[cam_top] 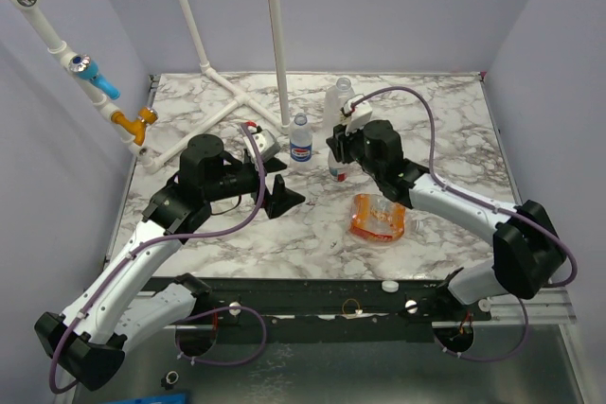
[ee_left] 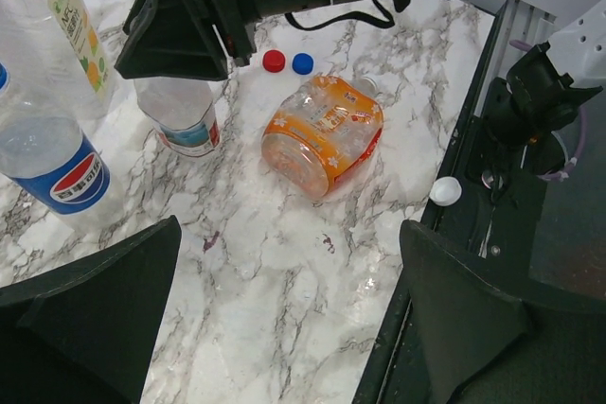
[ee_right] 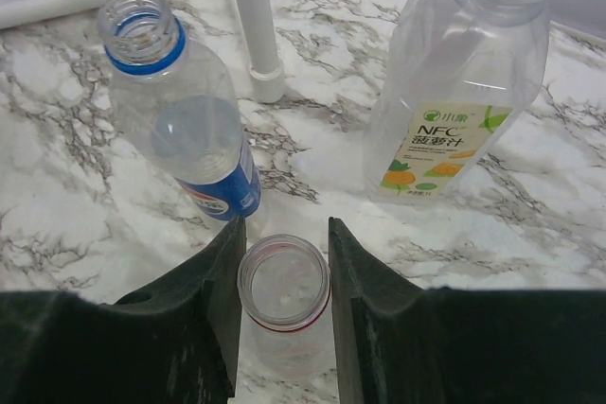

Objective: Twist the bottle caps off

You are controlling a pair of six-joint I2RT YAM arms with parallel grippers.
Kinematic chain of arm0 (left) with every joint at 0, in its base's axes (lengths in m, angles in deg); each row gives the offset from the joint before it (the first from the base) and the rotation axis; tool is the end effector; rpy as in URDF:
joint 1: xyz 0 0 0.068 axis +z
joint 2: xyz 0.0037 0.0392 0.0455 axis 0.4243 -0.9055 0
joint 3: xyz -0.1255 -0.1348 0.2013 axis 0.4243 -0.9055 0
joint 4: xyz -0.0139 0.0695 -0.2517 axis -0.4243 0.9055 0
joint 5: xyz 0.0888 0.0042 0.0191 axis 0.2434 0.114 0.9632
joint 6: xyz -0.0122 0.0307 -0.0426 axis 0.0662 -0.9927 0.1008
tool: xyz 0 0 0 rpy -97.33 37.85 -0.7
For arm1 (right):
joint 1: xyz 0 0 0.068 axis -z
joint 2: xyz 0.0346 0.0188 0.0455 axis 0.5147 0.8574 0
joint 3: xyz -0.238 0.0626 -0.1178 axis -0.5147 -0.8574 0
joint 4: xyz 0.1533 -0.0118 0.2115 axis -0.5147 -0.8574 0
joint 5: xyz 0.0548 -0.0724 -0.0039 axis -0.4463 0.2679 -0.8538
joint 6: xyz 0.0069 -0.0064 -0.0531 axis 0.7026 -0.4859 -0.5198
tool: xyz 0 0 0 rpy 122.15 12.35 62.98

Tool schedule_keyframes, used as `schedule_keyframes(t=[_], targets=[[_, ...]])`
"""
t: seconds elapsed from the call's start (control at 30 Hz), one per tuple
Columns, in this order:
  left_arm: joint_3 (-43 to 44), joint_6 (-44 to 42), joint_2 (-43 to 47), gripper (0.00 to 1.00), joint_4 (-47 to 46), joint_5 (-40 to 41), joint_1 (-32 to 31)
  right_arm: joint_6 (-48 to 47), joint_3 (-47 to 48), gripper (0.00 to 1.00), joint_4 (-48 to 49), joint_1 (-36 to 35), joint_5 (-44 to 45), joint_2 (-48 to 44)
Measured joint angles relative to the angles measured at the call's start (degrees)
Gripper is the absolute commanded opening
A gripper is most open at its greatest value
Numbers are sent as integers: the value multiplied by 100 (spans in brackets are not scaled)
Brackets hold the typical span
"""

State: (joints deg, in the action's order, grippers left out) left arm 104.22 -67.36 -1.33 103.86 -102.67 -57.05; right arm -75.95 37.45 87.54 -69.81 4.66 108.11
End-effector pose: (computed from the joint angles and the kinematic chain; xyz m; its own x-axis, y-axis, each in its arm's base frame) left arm 0.1543 -0.1200 0.3619 -0.2272 0.1575 -0.9610 0.9019 0.4064 -0.1466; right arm 0.2619 0.2046 0.2876 -0.2081 -0.1348 -0.9688 -0.5135 0.8580 -0.0091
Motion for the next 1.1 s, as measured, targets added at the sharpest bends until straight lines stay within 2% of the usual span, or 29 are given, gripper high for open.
schedule_keyframes(t=[0.13,0.37,0.5,0.67,0.9,1.1], targets=[[0,0,0,99,0,-83,0,48,-42,5,402,96,127,343],[2,-35,-2,99,2,-195,0,297,-219,14,944,177,271,643],[92,-76,-46,99,24,-229,0,382,-376,28,1082,177,293,702],[157,-107,-81,99,24,-297,0,470,-422,55,1143,177,299,721],[164,-114,-129,99,24,-345,0,496,-420,72,1134,177,304,721],[184,-114,-131,99,24,-352,0,496,-387,81,1056,177,302,697]])
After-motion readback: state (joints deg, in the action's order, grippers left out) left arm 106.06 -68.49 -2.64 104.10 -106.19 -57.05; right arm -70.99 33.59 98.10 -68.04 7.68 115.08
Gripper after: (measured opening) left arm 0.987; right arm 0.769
